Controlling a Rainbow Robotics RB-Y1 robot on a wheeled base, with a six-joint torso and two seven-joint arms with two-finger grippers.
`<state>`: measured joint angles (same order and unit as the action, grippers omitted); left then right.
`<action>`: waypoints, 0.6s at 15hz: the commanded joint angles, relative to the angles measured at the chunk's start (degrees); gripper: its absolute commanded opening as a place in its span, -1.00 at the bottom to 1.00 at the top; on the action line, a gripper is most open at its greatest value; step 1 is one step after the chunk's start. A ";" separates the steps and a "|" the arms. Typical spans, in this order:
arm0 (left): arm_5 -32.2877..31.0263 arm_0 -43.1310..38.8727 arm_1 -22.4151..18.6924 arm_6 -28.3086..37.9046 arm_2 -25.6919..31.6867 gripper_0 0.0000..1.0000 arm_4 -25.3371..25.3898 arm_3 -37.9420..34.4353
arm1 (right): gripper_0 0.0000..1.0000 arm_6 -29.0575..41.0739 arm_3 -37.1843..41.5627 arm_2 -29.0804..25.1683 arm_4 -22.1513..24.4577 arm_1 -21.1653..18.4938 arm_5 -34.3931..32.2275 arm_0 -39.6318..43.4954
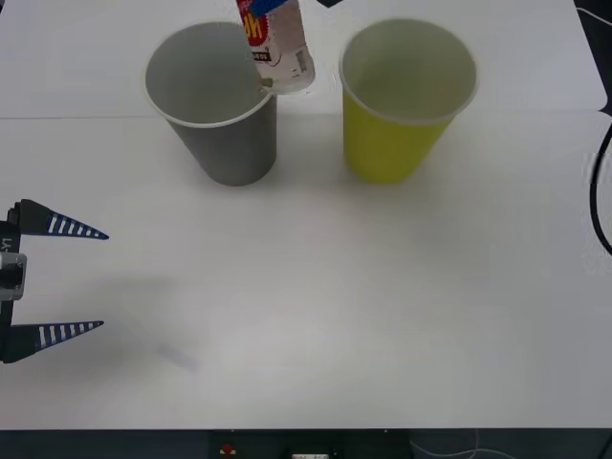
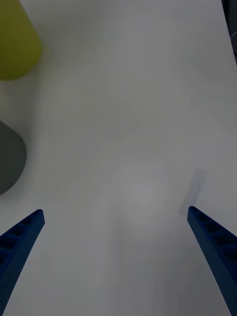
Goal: Put the can into the green bin and the plastic bottle into the gray bin
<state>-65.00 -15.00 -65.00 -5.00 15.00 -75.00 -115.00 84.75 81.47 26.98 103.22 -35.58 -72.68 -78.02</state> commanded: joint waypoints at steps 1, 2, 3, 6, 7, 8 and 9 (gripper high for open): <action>0.00 0.00 0.00 0.00 0.00 1.00 0.00 0.00 | -1.00 -0.38 -12.13 2.29 6.29 8.51 -0.01 -6.44; 0.00 0.00 0.00 0.00 0.00 1.00 0.00 0.00 | -1.00 -0.47 -14.76 2.82 7.87 10.53 0.43 -7.67; 0.00 0.00 0.00 0.00 0.00 1.00 0.00 0.00 | -1.00 -0.64 -16.96 3.26 9.28 12.38 1.31 -8.55; 0.00 0.00 0.00 0.00 0.00 1.00 0.00 0.00 | -1.00 -2.05 -22.06 5.89 10.33 15.54 4.82 -10.05; 0.00 0.00 0.00 0.00 0.00 1.00 0.00 0.00 | -1.00 -2.14 -22.85 6.42 10.60 16.07 5.18 -10.31; 0.00 0.00 0.00 0.00 0.00 1.00 0.00 0.00 | -1.00 -2.40 -22.85 6.68 10.60 16.07 5.09 -10.31; 0.00 0.00 0.00 0.00 0.00 1.00 0.00 0.00 | -1.00 -2.57 -22.85 6.77 10.42 16.07 5.09 -10.31</action>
<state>-65.00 -15.00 -65.00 -5.00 15.00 -75.00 -115.00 82.41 58.64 33.60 113.81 -19.53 -67.60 -88.32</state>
